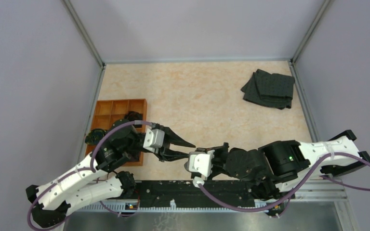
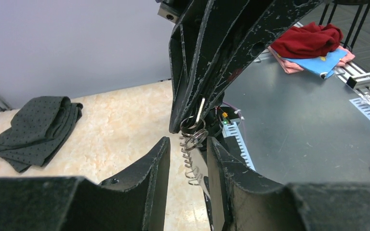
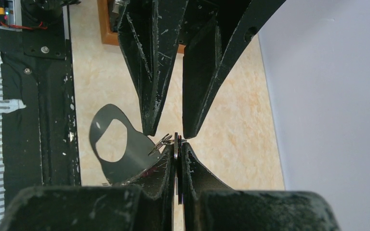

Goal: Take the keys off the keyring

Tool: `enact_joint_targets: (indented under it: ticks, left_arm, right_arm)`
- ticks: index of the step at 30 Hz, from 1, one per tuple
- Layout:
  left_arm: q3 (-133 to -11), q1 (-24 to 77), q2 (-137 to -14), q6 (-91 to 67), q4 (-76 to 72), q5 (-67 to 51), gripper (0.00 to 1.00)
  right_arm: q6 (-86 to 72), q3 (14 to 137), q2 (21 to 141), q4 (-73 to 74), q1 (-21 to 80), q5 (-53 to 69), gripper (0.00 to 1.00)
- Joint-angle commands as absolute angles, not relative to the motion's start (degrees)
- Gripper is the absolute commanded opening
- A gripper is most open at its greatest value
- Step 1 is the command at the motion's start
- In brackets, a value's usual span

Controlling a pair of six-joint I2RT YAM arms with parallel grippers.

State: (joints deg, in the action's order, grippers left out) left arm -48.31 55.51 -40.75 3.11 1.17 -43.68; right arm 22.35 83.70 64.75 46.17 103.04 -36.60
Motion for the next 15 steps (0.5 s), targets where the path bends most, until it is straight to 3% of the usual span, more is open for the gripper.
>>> enact_joint_targets:
  ticks: [1, 15]
  left_arm:
    - [-47.12, 55.63, -41.75, 1.47, -4.23, -46.06, 0.4]
    - [-45.76, 55.58, -42.71, 0.18, -7.29, -46.45, 0.33]
  right_arm:
    - [21.42, 86.4, 63.89, 45.42, 103.94, -39.02, 0.0]
    - [21.18, 86.22, 64.05, 45.84, 104.67, -41.49, 0.0]
